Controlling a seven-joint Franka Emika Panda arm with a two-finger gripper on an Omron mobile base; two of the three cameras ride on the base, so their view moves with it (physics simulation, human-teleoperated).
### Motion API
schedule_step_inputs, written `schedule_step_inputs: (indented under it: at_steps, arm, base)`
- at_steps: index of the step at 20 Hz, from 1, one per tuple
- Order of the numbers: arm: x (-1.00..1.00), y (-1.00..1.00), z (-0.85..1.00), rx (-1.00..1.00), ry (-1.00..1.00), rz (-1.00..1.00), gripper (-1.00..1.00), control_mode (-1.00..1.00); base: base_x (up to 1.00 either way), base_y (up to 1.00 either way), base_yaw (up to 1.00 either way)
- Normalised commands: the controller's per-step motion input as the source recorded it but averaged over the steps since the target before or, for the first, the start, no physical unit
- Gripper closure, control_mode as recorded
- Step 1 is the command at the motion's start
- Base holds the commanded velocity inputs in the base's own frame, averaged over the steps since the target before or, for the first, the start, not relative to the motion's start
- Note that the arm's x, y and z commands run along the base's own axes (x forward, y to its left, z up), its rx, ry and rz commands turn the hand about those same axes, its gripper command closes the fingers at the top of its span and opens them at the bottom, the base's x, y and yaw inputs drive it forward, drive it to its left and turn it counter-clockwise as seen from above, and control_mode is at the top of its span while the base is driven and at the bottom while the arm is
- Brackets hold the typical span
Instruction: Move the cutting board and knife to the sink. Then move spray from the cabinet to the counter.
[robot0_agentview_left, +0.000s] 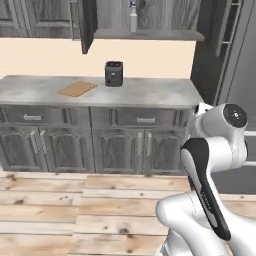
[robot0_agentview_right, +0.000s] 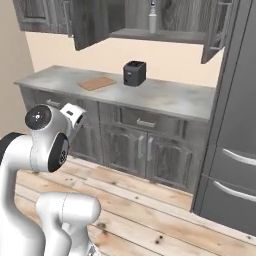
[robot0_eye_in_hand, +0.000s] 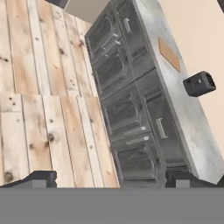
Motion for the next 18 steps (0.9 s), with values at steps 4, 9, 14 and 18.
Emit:
schedule_step_inputs:
  at_steps: [4, 9, 14, 18]
  arm:
    - [0.00, 0.00, 0.00, 0.00, 0.00, 0.00, -1.00, 1.00]
    - [0.00, 0.00, 0.00, 0.00, 0.00, 0.00, -1.00, 1.00]
    - [0.00, 0.00, 0.00, 0.00, 0.00, 0.00, -1.00, 1.00]
    - [0.00, 0.00, 0.00, 0.00, 0.00, 0.00, -1.00, 1.00]
  base:
    - [1.00, 1.00, -0.13]
    - [1.00, 1.00, -0.24]
    - [0.67, 1.00, -0.30]
    - [0.13, 1.00, -0.30]
